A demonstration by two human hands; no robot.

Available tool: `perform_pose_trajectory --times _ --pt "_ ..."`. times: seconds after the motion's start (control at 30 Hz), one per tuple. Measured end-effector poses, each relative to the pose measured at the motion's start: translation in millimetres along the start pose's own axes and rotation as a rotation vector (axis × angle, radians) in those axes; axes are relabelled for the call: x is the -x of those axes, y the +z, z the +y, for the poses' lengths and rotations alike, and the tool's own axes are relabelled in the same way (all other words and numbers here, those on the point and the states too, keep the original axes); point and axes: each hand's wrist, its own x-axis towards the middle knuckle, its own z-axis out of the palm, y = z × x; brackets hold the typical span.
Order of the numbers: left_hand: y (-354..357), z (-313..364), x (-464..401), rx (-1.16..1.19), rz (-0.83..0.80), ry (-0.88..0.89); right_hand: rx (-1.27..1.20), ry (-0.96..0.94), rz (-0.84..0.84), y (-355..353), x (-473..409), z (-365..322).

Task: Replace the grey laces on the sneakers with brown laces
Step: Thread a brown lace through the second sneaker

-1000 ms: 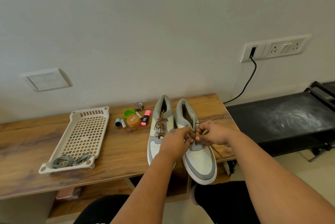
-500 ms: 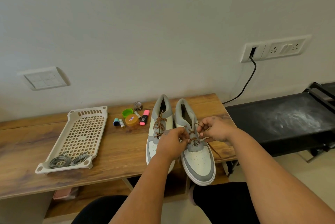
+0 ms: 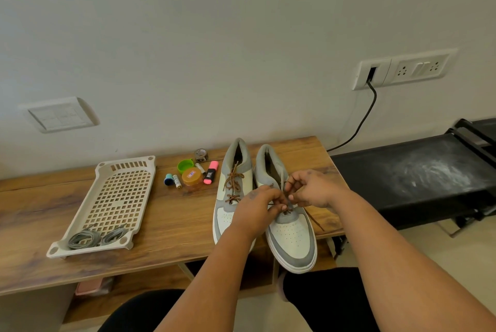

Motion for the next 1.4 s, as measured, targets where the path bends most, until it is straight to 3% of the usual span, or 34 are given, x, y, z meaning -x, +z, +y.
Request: perform_pose_trajectory --times 0.37,0.73,1.1,1.27,1.4 --pt "-1.3 -4.7 5.8 -0.108 -0.013 0.058 0.190 -0.144 0.028 2.7 -0.3 -7.1" --pt "0.2 -7.3 8.8 -0.038 -0.013 -0.041 0.216 -0.232 0.157 13.5 -8.4 -4.4" --pt "4.1 -7.5 7.2 0.014 0.079 -0.112 0.471 -0.208 0.077 11.6 -9.0 -7.8" --pt "4.4 -5.7 6.5 0.028 0.104 -0.142 0.307 -0.192 0.132 4.7 -8.5 -9.6" --pt "2.2 -1.0 1.2 0.038 0.264 -0.190 0.239 -0.147 0.160 4.9 -12.4 -1.2"
